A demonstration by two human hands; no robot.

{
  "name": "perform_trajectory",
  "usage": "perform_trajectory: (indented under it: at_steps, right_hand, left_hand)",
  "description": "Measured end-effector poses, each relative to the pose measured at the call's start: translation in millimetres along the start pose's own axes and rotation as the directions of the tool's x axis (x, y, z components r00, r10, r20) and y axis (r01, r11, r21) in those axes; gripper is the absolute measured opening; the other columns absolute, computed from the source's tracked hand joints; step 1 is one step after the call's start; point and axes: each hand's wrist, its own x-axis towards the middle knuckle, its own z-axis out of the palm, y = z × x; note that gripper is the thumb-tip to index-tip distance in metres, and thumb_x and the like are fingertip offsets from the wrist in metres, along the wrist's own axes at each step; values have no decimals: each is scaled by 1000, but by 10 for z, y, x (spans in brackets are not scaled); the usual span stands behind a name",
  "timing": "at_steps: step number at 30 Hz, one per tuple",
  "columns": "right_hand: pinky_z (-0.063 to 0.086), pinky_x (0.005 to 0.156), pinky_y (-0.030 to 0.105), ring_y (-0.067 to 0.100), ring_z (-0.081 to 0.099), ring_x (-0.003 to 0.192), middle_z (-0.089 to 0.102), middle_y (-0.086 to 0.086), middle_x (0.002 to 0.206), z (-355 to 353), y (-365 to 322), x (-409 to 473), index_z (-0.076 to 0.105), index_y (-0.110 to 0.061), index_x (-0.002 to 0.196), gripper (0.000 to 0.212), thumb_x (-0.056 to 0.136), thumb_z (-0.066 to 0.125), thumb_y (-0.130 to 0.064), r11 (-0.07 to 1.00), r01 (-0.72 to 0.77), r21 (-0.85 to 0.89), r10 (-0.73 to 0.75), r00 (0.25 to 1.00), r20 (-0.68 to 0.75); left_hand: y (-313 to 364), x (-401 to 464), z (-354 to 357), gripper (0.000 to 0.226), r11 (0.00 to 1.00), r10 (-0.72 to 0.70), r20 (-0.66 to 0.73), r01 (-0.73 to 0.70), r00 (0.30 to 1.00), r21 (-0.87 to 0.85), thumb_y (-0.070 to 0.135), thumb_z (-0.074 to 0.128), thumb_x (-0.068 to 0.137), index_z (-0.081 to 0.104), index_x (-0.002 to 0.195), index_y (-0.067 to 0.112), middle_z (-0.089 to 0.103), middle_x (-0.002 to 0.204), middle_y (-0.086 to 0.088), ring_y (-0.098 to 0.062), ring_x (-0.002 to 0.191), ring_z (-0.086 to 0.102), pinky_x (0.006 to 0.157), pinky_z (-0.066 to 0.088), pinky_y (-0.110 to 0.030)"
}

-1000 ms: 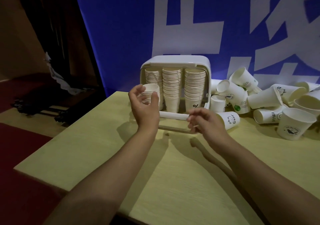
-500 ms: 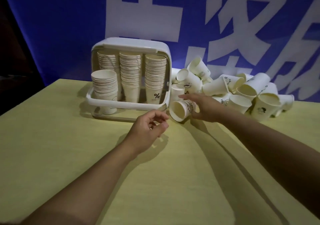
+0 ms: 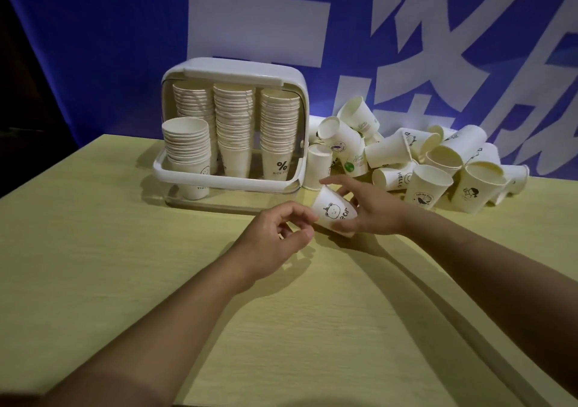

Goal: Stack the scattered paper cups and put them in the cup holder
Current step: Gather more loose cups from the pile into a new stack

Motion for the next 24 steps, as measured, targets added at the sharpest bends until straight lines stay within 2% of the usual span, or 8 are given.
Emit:
perform_trajectory:
  at_steps: [2,5,7,11,14,16,20,24]
  right_hand:
    - [53,80,21,16,63,100,55,-7,121,31,-12,-135,34,-50,139,75,82,80,-33,979,2,206,19,995,-100]
    - [57,86,33,18,64,107,56,-7,123,138,40,-375,37,-55,136,74,83,81,-28,848,90,523,75,955,-286]
    - [58,86,33,16,64,107,57,-5,124,189,81,-518,38,-61,131,74,80,81,-30,778,157,608,117,916,-385]
    - [57,85,33,15,65,105,59,-1,121,137,153,-642,37,-63,131,74,74,78,-39,715,278,641,218,783,-583]
    - [57,83,29,12,64,106,58,-3,123,88,206,-678,35,-56,137,73,78,76,-41,694,314,648,307,685,-661]
    - [58,81,27,10,66,103,59,-3,123,117,247,-678,37,-52,139,64,87,73,-40,666,312,677,358,663,-657]
    - [56,74,27,8,64,95,65,1,120,161,369,-604,58,-35,136,33,104,52,-31,588,307,749,431,664,-611]
    - [48,74,20,-2,55,80,59,-2,109,106,549,-590,66,-33,123,32,97,61,-17,720,222,657,509,475,-718]
  left_hand:
    - [-18,-27,40,23,1000,3,6,-3,1000,5,14,73,91,72,92,37,66,87,16,-12,70,52,60,47,-23]
    - [-39,-31,106,28,1000,-11,12,11,1000,20,11,71,92,71,96,39,67,88,13,-13,71,54,61,49,-25]
    - [-10,4,176,39,999,8,7,-9,1000,37,10,70,92,64,109,44,67,97,13,-7,73,54,65,49,-25]
    - [199,200,443,57,996,82,-8,-82,997,20,31,70,88,41,137,42,58,123,12,1,84,61,68,53,-23]
    - [338,484,735,72,993,115,10,-116,993,26,55,66,78,33,142,45,55,132,12,-8,107,62,74,56,-24]
    - [378,660,971,75,990,137,16,-138,990,11,58,64,78,31,143,43,54,131,16,-11,113,63,80,58,-29]
    - [320,907,1367,76,985,108,-87,-118,990,-125,45,67,82,27,146,34,58,124,3,-4,95,69,76,61,-33]
    - [144,971,1455,74,982,120,-167,-141,979,-123,43,72,76,35,139,36,61,122,2,1,90,67,70,58,-27]
